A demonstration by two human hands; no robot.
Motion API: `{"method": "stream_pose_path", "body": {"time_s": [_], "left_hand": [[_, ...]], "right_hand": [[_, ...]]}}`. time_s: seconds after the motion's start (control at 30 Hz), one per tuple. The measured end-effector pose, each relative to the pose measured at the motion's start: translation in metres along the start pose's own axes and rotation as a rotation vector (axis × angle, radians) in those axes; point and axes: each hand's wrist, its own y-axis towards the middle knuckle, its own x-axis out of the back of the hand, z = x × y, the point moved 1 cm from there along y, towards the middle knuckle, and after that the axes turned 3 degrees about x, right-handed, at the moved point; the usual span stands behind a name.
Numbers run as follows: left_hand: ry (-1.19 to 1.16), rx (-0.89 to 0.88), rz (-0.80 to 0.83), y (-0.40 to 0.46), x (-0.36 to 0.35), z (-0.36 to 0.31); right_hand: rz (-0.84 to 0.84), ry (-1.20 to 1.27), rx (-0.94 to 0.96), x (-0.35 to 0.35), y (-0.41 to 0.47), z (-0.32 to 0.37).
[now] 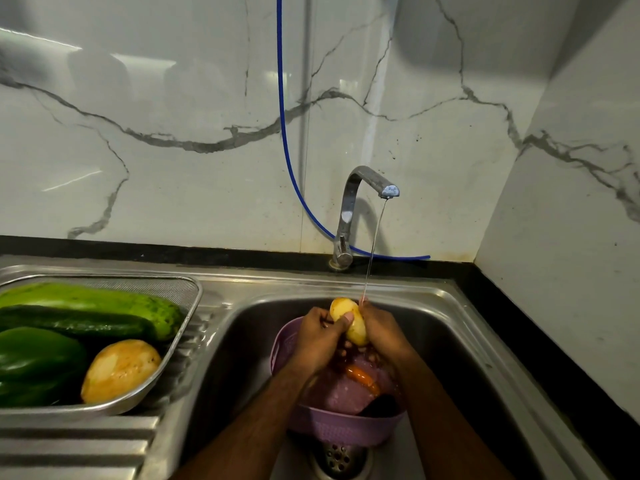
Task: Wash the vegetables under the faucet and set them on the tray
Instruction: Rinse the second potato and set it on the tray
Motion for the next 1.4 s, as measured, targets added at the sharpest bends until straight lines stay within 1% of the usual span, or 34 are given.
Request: {"method": "stream_pose_path", "body": {"time_s": [0.07,0.13,0.23,0.3,0.33,0.4,0.47,0.57,0.63,0.77,0.83,0.93,1.03,1.17,1.27,1.4], "left_hand": [[0.0,0.013,0.0,0.0,0.0,0.001],[-0.012,0.023,-0.025,0.001,0.003,0.001],[-0.029,0.022,-0.06,0.002,0.009,0.0],[0.033,0.004,-0.098,0.005,0.014,0.0],[0.081,-0.002,-0.117,0.007,0.017,0.0],[0.116,-0.008,-0.086,0.003,0.02,-0.002],[0.144,-0.006,-0.009,-0.007,0.018,-0.006],[0.353,-0.103,0.056,-0.02,0.019,-0.002],[0.427,-0.126,0.085,-0.027,0.023,-0.004],[0.725,-0.242,-0.036,-0.036,0.044,-0.028],[0.803,-0.269,-0.054,-0.044,0.061,-0.048],[0.824,-0.334,-0.101,-0.053,0.083,-0.085],[0.764,-0.407,-0.134,-0.067,0.113,-0.122],[0.713,-0.441,-0.16,-0.084,0.156,-0.157],[0.732,-0.459,-0.223,-0.094,0.189,-0.169],[0.773,-0.455,-0.323,-0.109,0.239,-0.177]], "right_hand": [[-0.013,-0.002,0.095,0.001,-0.002,0.004],[0.015,0.024,0.125,0.001,-0.005,0.006],[0.163,0.163,0.074,-0.001,-0.008,0.007],[0.25,0.127,0.095,-0.003,-0.008,0.004],[0.255,0.075,0.123,-0.003,-0.01,0.004],[0.174,-0.041,0.191,-0.001,-0.016,0.004],[0.074,-0.134,0.227,0.003,-0.018,-0.002],[-0.017,-0.22,0.188,0.005,-0.021,-0.009],[-0.051,-0.292,0.175,0.005,-0.026,-0.011],[-0.095,-0.355,0.219,0.0,-0.04,-0.001],[-0.114,-0.365,0.27,-0.006,-0.048,0.009],[-0.117,-0.358,0.332,-0.015,-0.06,0.024],[-0.08,-0.368,0.378,-0.032,-0.074,0.04],[-0.047,-0.326,0.494,-0.062,-0.089,0.073],[-0.02,-0.293,0.551,-0.089,-0.099,0.11],[0.039,-0.355,0.604,-0.136,-0.11,0.151]]}}
